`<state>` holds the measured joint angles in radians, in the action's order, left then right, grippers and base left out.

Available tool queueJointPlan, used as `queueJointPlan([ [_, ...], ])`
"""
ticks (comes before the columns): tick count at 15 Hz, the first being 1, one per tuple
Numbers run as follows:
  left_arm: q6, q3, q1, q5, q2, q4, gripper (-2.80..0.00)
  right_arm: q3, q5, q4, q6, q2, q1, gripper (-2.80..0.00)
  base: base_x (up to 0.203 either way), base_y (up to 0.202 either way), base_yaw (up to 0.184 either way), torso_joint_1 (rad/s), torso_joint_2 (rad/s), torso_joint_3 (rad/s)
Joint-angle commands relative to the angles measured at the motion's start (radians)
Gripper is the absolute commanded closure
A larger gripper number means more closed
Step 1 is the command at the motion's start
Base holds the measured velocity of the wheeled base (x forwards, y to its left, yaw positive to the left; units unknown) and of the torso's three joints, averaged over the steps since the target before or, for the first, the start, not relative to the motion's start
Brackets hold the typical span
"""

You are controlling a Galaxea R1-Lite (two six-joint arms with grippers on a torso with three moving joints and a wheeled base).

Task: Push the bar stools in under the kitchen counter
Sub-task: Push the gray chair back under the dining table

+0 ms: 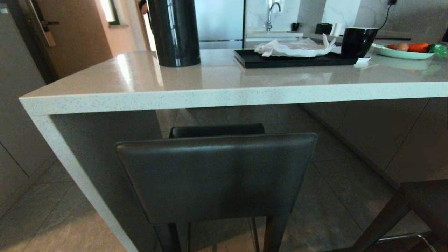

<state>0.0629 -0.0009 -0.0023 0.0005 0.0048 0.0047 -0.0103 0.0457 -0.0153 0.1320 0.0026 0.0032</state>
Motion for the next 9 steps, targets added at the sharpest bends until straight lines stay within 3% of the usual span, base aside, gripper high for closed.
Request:
queueJointPlan([
  [1, 0.005, 0.002, -0.001, -0.01, 0.0, 0.002, 0.0, 0.01, 0.002, 0.002, 0.001, -0.003, 0.001, 0.0, 0.0, 0.0, 0.0, 0.0, 0.0, 0.0],
  [6, -0.004, 0.002, -0.001, -0.008, 0.0, 0.004, 0.0, 0.01, 0.002, 0.003, -0.002, -0.003, 0.001, 0.0, 0.0, 0.0, 0.0, 0.0, 0.0, 0.0],
  [9, -0.049, 0.002, -0.001, 0.001, 0.0, 0.001, 0.0, 0.01, 0.002, 0.003, -0.006, -0.003, 0.001, 0.0, 0.0, 0.0, 0.0, 0.0, 0.0, 0.0],
])
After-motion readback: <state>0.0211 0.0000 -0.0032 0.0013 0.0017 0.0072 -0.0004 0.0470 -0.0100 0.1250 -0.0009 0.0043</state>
